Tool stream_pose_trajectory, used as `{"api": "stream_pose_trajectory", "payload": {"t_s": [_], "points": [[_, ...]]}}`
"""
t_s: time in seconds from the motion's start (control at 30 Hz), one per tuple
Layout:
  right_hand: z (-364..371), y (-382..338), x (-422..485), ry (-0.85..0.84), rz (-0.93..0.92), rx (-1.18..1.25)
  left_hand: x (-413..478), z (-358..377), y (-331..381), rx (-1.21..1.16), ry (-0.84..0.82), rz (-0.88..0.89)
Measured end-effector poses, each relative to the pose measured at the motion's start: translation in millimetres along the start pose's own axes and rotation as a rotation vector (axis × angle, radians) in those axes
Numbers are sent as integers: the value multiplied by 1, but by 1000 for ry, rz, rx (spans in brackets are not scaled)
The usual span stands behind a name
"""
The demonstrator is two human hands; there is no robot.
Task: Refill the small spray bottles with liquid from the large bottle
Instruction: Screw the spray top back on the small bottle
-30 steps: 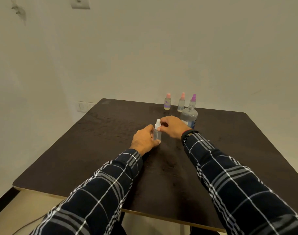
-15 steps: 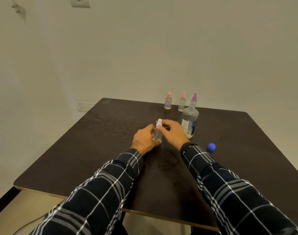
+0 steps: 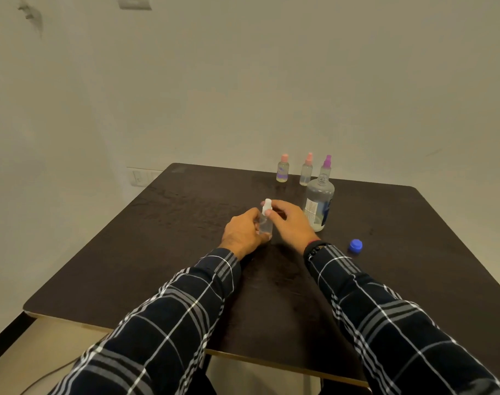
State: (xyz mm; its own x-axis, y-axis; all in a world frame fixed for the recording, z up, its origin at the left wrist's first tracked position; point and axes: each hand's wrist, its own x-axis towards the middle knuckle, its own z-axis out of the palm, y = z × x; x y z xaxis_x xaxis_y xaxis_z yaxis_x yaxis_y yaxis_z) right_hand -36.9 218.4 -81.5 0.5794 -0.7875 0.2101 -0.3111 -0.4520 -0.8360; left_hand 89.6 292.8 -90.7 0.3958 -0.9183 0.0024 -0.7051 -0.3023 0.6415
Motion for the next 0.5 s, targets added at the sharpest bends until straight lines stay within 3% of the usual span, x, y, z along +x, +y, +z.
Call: {"api": "stream_pose_trajectory", "payload": {"t_s": [0.17,0.4,0.5], "points": [[6,-4,4,117,123,-1,0,1,2,2,3,-5],[-8,-6,7,-137,12,-4,1,1,-1,-6,-12,-12],[-7,-1,8,-68,11,-5,0,0,0,3,-11,1]]}}
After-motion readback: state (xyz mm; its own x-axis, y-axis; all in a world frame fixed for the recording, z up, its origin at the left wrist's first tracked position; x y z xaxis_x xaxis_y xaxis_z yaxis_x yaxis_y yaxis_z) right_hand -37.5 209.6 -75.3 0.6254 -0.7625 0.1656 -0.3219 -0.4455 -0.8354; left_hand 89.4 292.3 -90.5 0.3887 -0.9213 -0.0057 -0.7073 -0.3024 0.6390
